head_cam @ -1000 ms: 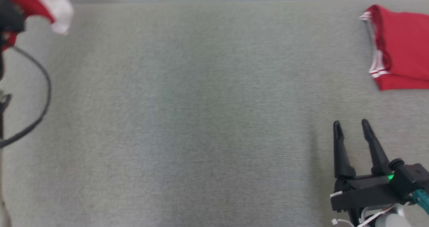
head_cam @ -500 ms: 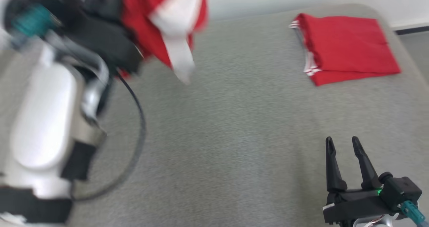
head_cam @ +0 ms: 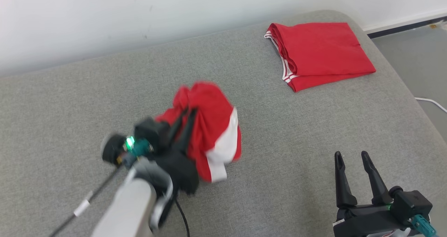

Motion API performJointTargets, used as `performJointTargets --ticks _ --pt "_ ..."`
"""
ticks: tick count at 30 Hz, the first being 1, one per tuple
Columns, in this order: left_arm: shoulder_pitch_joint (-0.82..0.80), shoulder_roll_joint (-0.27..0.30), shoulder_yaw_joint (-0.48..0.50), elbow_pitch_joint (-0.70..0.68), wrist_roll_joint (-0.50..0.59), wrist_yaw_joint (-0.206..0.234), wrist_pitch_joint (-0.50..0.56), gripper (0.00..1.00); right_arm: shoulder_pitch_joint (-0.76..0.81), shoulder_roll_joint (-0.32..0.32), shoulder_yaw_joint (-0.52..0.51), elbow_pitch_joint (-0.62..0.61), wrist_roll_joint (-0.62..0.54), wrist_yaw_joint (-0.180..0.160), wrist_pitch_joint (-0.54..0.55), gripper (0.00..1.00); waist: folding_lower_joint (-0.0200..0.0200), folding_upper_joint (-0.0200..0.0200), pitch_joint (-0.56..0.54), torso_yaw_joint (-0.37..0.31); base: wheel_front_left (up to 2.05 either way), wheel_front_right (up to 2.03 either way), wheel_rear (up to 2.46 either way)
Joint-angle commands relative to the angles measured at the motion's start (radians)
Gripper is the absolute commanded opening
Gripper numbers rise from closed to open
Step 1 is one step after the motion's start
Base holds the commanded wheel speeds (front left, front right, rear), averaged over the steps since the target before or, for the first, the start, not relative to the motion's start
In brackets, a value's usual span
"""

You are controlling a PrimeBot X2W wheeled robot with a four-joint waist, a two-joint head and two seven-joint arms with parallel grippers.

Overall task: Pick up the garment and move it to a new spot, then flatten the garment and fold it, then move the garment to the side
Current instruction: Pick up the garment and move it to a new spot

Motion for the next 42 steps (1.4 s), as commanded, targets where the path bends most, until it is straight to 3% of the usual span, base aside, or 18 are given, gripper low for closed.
performJointTargets --ticks 1,3,4,5,6,11,18,33,42 --pt "0.037 -0.01 -0.009 0.021 -0.004 0.002 -0.015 0.0 0.005 0.002 0.003 0.004 0.006 -0.003 -0.006 1.0 0.0002 0.0001 -0.003 -0.002 0.0 0.0 0.0" --pt "0.064 -0.015 -0.032 0.057 0.007 -0.006 -0.032 0.0 -0.003 0.002 0.009 0.01 0.011 -0.003 -0.007 1.0 0.0002 0.0001 -0.004 0.001 0.0 0.0 0.0" --pt "0.074 -0.017 -0.043 0.075 0.011 -0.008 -0.041 0.56 -0.007 0.002 0.012 0.013 0.013 -0.003 -0.007 1.0 0.0002 0.0001 -0.005 0.003 0.0 0.0 0.0" --pt "0.074 -0.017 -0.043 0.075 0.011 -0.008 -0.041 0.56 -0.007 0.002 0.012 0.013 0.013 -0.003 -0.007 1.0 0.0002 0.0001 -0.005 0.003 0.0 0.0 0.0" --pt "0.081 -0.02 -0.053 0.09 0.015 -0.009 -0.051 1.0 -0.01 0.002 0.015 0.015 0.015 -0.003 -0.007 1.0 0.0002 0.0001 -0.006 0.007 0.0 0.0 0.0" --pt "0.068 -0.032 -0.055 0.11 0.007 -0.018 -0.134 1.0 -0.004 0.002 0.013 0.019 0.009 -0.003 -0.009 1.0 0.0002 0.0001 -0.029 0.047 0.0 0.0 0.0" --pt "0.096 0.007 -0.006 0.069 0.002 0.002 -0.22 1.0 0.017 0.001 -0.015 0.016 -0.001 -0.003 -0.006 1.0 0.0002 0.0001 -0.081 0.119 0.0 0.0 0.0" --pt "0.298 0.126 0.176 -0.101 -0.015 0.087 -0.247 1.0 0.066 0.002 -0.047 -0.02 -0.014 -0.003 0.017 1.0 0.0002 0.0001 -0.16 0.258 0.0 0.0 0.0" --pt "0.462 0.116 0.28 -0.2 0.006 0.115 -0.247 1.0 0.083 -0.001 -0.035 -0.034 -0.02 -0.003 0.034 1.0 0.0002 0.0001 -0.169 0.281 0.0 0.0 0.0"
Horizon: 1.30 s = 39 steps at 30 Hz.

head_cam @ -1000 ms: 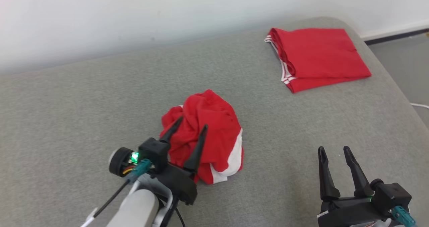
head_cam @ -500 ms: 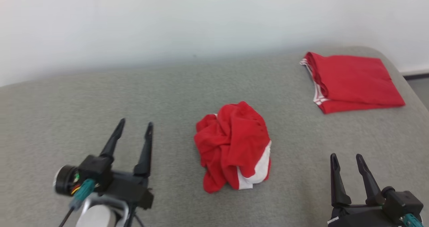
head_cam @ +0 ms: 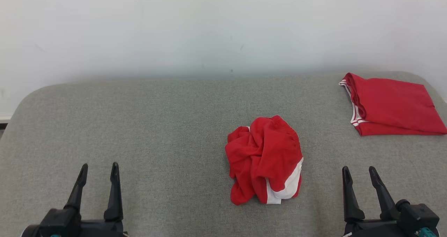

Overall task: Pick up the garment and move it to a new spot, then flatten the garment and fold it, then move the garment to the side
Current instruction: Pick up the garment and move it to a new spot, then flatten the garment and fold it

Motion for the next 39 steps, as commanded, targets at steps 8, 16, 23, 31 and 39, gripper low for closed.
performJointTargets --ticks 8,16,23,31,39 --pt "0.127 -0.046 0.053 -0.076 0.053 -0.016 -0.003 1.0 0.027 -0.018 0.009 -0.008 -0.003 -0.003 0.01 1.0 0.0 0.0 -0.007 0.005 0.0 0.0 0.0" --pt "0.17 -0.069 0.068 -0.054 0.067 -0.053 -0.003 1.0 0.046 -0.022 0.013 -0.007 0.001 -0.003 0.012 1.0 0.0 0.0 -0.01 -0.002 0.0 0.0 0.0" --pt "0.178 -0.071 0.075 -0.035 0.072 -0.078 -0.003 1.0 0.063 -0.021 0.015 -0.002 0.003 -0.003 0.014 1.0 0.0 0.0 -0.009 -0.007 0.0 0.0 0.0" --pt "0.179 -0.079 0.09 -0.025 0.08 -0.085 -0.003 1.0 0.063 -0.022 0.016 0.004 0.006 -0.003 0.014 1.0 0.0 0.0 -0.007 -0.011 0.0 0.0 0.0" --pt "0.168 -0.089 0.103 -0.02 0.091 -0.092 -0.003 1.0 0.064 -0.02 0.014 0.005 0.004 -0.003 0.016 1.0 0.0 0.0 -0.004 -0.01 0.0 0.0 0.0"
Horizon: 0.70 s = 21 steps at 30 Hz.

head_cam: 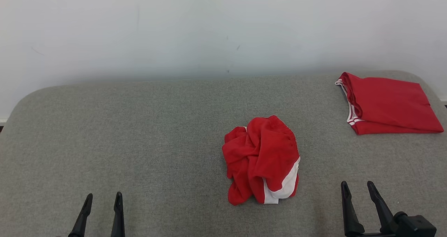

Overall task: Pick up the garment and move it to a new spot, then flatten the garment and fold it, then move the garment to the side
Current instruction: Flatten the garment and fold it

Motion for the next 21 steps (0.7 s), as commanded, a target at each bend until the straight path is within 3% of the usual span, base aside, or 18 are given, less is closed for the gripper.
performJointTargets --ticks 1,14,21 --pt "-0.001 -0.004 0.004 0.002 0.009 -0.004 -0.003 1.0 0.005 -0.003 -0.001 0.001 0.0 -0.003 0.0 1.0 0.0 0.0 0.0 0.0 0.0 0.0 0.0" --pt "-0.018 -0.024 0.009 0.01 0.029 -0.014 -0.003 1.0 -0.07 -0.039 0.014 0.026 0.019 -0.003 0.026 1.0 0.0 0.0 0.014 0.02 0.0 0.0 0.0" --pt "-0.04 -0.04 -0.002 0.024 0.037 -0.026 -0.003 1.0 -0.193 -0.091 0.039 0.125 0.04 -0.003 0.095 1.0 0.0 0.0 0.034 0.058 0.0 0.0 0.0"
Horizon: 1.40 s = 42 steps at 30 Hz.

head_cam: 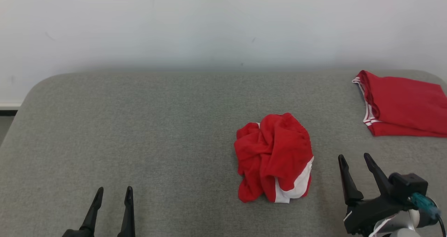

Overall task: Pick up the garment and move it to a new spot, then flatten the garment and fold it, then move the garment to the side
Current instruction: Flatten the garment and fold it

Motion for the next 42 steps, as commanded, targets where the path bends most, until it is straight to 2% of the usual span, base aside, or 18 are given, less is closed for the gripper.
performJointTargets --ticks 1,11,24,25,26,27,28,36,42 --pt "-0.015 -0.004 -0.003 0.006 0.005 -0.006 -0.003 1.0 -0.026 -0.015 0.005 0.026 0.007 -0.003 0.01 1.0 -0.0001 0.0 0.012 0.022 0.0 0.0 0.0" --pt "-0.056 -0.014 -0.013 0.035 0.019 -0.029 -0.003 1.0 -0.17 -0.049 0.061 0.285 0.035 -0.003 -0.003 1.0 -0.0001 0.0 0.048 0.094 0.0 0.0 0.0" --pt "-0.089 -0.024 -0.008 0.052 0.037 -0.043 -0.003 1.0 -0.327 -0.02 0.12 0.648 0.097 -0.003 -0.058 1.0 -0.0001 0.0 0.091 0.148 0.0 0.0 0.0" --pt "-0.09 -0.026 -0.007 0.053 0.038 -0.044 -0.003 1.0 -0.334 -0.017 0.126 0.668 0.104 -0.003 -0.059 0.71 -0.0001 0.0 0.092 0.149 0.0 0.0 0.0" --pt "-0.091 -0.027 -0.006 0.054 0.04 -0.044 -0.003 1.0 -0.342 -0.014 0.131 0.686 0.114 -0.003 -0.064 0.37 -0.0001 0.0 0.093 0.15 0.0 0.0 0.0" --pt "-0.092 -0.028 -0.005 0.054 0.04 -0.045 -0.003 1.0 -0.348 -0.011 0.137 0.703 0.122 -0.003 -0.064 0.13 -0.0001 0.0 0.094 0.15 0.0 0.0 0.0" --pt "-0.095 -0.028 -0.003 0.057 0.04 -0.046 -0.003 1.0 -0.353 -0.01 0.143 0.72 0.129 -0.003 -0.066 0.0 -0.0001 0.0 0.094 0.149 0.0 0.0 0.0" --pt "-0.092 -0.032 0.014 0.067 0.044 -0.05 -0.003 1.0 -0.4 -0.052 0.178 0.751 0.171 -0.003 -0.135 0.0 -0.0001 0.0 0.078 0.127 0.0 0.0 0.0" --pt "-0.071 -0.041 0.022 0.064 0.048 -0.055 -0.003 1.0 -0.406 -0.145 0.151 0.696 0.192 -0.003 -0.153 0.0 -0.0001 0.0 0.041 0.097 0.0 0.0 0.0"
